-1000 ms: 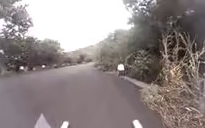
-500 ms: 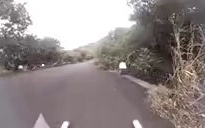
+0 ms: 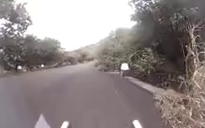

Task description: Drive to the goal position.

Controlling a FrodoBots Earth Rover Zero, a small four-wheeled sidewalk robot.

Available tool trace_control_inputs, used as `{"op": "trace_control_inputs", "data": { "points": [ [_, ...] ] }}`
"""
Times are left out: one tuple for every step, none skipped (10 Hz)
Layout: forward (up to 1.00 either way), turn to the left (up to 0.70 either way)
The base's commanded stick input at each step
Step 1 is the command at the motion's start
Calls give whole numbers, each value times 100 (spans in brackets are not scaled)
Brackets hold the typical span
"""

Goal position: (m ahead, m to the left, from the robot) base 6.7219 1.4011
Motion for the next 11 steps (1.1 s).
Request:
{"op": "trace_control_inputs", "data": {
  "points": [
    [50,0],
    [50,0],
    [50,0],
    [50,0],
    [50,0],
    [50,0],
    [50,0],
    [50,0],
    [50,0],
    [50,0],
    [50,0]
  ]
}}
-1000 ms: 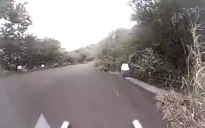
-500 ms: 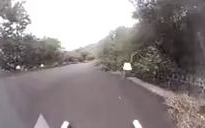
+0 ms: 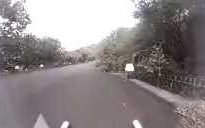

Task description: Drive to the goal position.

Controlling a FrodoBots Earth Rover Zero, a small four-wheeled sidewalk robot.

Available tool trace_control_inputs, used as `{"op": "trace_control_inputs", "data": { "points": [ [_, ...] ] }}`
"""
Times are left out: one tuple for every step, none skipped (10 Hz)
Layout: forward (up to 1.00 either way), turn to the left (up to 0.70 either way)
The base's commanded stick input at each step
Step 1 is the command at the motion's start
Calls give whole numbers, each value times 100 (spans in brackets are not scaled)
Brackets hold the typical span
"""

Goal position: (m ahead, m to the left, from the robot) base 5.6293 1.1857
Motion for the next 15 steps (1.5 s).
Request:
{"op": "trace_control_inputs", "data": {
  "points": [
    [50,0],
    [50,0],
    [50,0],
    [50,0],
    [50,0],
    [50,0],
    [50,0],
    [50,0],
    [50,0],
    [50,0],
    [50,0],
    [50,0],
    [50,0],
    [50,0],
    [50,0]
  ]
}}
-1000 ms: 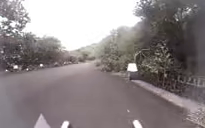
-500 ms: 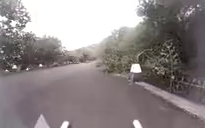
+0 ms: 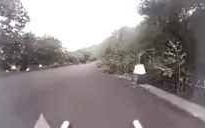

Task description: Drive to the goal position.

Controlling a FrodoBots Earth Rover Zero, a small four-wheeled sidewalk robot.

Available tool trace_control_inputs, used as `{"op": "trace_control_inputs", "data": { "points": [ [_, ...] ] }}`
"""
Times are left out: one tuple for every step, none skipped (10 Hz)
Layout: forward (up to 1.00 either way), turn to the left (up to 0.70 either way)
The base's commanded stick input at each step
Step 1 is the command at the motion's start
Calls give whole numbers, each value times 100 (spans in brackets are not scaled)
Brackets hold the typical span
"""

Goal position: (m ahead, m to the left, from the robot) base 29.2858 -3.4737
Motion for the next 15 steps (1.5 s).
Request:
{"op": "trace_control_inputs", "data": {
  "points": [
    [50,0],
    [50,0],
    [50,0],
    [50,0],
    [50,0],
    [50,0],
    [50,0],
    [50,0],
    [50,0],
    [50,0],
    [50,0],
    [50,0],
    [50,0],
    [50,0],
    [50,0]
  ]
}}
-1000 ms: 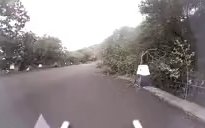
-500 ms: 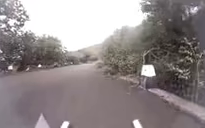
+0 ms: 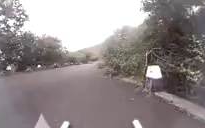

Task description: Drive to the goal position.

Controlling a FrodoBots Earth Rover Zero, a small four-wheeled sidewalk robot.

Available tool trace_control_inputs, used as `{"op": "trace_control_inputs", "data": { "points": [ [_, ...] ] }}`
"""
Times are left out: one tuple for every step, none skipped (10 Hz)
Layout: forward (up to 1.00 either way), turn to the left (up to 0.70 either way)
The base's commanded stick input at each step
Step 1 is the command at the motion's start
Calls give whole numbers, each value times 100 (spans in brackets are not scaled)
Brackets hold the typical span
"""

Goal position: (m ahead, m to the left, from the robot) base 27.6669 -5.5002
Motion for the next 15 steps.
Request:
{"op": "trace_control_inputs", "data": {
  "points": [
    [50,0],
    [50,0],
    [50,0],
    [50,0],
    [50,0],
    [50,0],
    [50,0],
    [50,0],
    [50,0],
    [50,0],
    [50,0],
    [50,0],
    [50,0],
    [50,0],
    [50,0]
  ]
}}
